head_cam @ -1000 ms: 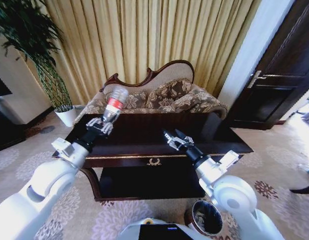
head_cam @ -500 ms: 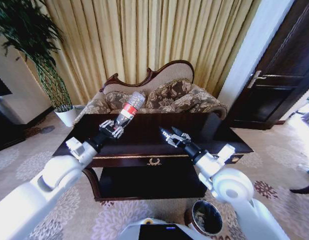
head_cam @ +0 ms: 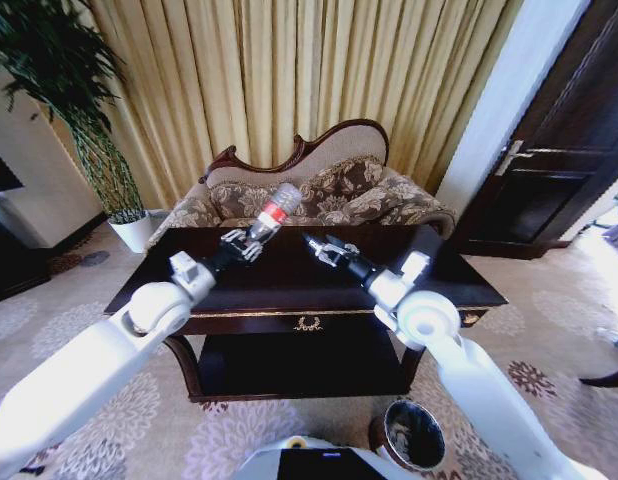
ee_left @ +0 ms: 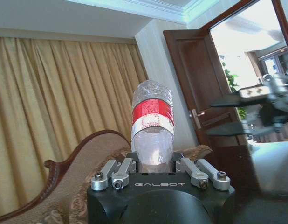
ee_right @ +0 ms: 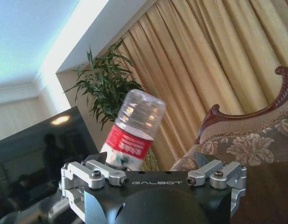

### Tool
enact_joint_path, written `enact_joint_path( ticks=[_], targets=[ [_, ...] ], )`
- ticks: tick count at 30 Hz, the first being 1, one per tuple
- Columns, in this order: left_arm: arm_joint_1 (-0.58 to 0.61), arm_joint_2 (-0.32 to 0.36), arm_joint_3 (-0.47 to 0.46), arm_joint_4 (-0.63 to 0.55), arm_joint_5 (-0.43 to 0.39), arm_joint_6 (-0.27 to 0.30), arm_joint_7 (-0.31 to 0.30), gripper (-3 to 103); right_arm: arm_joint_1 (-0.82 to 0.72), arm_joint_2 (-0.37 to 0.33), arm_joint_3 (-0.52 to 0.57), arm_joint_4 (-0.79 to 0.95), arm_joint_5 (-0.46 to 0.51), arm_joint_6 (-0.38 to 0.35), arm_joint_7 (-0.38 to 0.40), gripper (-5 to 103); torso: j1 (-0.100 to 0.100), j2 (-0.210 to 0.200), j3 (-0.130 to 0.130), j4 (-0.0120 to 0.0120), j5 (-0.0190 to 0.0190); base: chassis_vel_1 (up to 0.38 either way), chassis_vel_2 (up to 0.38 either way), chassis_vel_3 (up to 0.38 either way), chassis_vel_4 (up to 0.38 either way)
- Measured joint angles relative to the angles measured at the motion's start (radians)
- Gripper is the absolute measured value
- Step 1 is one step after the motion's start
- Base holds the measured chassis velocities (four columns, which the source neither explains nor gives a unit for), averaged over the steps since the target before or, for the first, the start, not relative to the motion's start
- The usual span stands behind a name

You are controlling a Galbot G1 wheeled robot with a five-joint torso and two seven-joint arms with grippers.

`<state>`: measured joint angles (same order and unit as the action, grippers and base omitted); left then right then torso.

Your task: Move to the front of the table and place the trash on the table into the trash bin.

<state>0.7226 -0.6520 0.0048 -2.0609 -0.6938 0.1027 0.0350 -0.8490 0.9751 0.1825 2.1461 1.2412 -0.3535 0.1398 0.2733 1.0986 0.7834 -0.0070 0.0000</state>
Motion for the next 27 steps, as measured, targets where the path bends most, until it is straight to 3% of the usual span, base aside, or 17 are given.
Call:
enact_joint_path(
  ticks=[9,27],
  targets=[
    [-0.023,-0.022,0.043,-0.002,0.011,0.01,-0.003,32,0.12,0.044,-0.068,-0.056,-0.004,-0.005,0.01,100,0.0,0.0,0.0,0.0,-0.0001,0.0,0.0,0.0,0.0],
    [-0.064,-0.027,0.117,-0.029,0.0,0.025,-0.02,32,0.16,0.086,-0.117,-0.109,-0.042,-0.009,0.015,101,0.0,0.0,0.0,0.0,-0.0001,0.0,0.0,0.0,0.0]
  ],
)
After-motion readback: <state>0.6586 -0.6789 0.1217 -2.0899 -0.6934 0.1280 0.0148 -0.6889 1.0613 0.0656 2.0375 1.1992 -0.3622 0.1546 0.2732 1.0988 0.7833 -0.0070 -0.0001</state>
